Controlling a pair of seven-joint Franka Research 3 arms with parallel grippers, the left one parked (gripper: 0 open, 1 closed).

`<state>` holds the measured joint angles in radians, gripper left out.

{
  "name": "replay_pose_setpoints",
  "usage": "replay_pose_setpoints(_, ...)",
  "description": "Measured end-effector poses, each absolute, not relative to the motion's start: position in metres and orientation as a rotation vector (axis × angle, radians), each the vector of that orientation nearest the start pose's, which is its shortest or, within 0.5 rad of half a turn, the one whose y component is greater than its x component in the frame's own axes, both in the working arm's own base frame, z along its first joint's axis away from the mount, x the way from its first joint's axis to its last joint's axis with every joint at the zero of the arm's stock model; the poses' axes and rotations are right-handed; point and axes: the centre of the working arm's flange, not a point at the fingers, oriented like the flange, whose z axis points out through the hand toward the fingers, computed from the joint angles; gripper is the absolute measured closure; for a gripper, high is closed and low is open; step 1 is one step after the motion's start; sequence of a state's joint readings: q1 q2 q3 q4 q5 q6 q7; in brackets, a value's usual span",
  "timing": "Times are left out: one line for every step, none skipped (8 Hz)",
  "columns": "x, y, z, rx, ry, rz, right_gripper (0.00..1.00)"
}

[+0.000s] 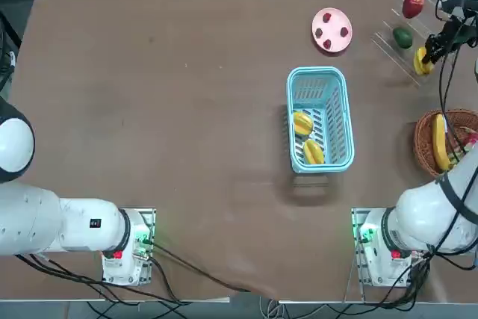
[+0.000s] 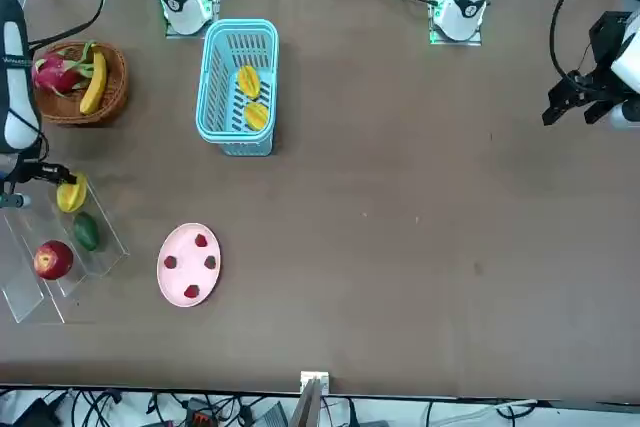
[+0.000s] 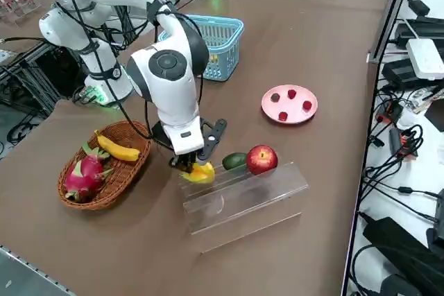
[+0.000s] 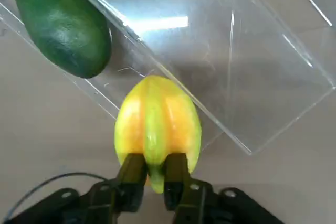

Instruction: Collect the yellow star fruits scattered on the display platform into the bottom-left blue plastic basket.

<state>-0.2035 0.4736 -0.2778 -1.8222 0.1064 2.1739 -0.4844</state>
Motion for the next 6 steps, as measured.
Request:
replay_pose_setpoints(0.57,-0.28,0.277,-3.127,0.058,0.17,0.79)
replay_pose_setpoints(0.572,-0.279,0.28,-3.125,0.054,0.17,0.79)
replay_pose_setpoints(0.577,-0.277,0.29,-3.109,0.05,0.185,0.79)
replay_pose_setpoints(0.586,-0.271,0.312,-3.08,0.039,0.207,0.79)
replay_pose_setpoints(0.596,-0.26,0.345,-3.053,0.028,0.226,0.79)
replay_pose_setpoints(0.604,-0.241,0.385,-3.028,0.048,0.27,0.79)
